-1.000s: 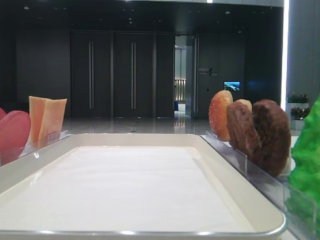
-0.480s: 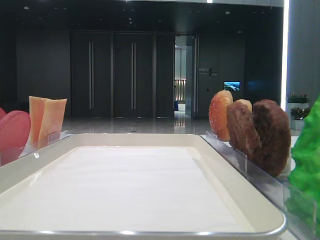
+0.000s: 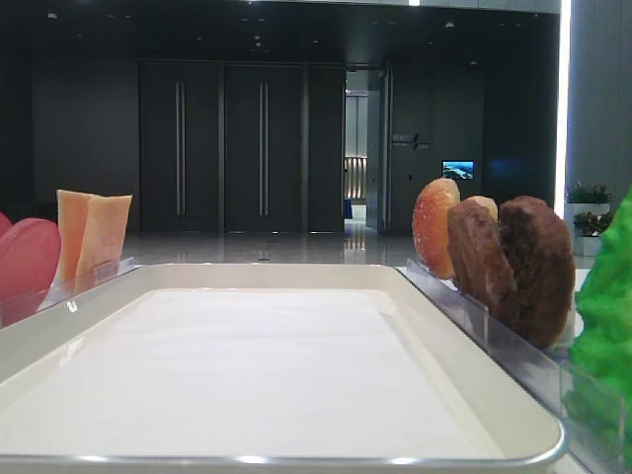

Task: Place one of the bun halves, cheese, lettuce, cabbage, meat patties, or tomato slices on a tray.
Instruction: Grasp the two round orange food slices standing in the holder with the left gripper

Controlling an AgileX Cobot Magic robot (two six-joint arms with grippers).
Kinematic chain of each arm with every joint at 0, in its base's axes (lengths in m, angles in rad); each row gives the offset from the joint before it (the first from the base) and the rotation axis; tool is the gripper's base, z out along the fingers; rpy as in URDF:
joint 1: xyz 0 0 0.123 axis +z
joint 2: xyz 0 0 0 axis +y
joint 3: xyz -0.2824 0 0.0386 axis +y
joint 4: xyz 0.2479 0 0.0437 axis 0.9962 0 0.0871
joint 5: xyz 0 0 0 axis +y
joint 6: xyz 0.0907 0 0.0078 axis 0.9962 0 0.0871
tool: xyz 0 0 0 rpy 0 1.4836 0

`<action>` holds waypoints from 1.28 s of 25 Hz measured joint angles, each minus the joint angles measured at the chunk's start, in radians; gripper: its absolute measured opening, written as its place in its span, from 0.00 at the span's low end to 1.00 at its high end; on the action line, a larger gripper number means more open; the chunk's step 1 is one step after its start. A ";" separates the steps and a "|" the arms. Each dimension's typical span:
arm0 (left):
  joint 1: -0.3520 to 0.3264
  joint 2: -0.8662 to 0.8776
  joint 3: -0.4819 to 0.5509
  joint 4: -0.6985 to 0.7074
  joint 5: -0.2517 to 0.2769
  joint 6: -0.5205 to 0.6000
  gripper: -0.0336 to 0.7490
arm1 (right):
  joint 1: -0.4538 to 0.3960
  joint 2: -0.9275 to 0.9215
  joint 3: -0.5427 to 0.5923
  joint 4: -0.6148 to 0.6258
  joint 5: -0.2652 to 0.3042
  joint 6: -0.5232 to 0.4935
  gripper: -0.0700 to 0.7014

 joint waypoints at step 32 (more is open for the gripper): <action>0.000 0.806 -0.365 0.126 0.043 -0.100 0.65 | 0.000 0.000 0.000 0.000 0.000 -0.001 0.72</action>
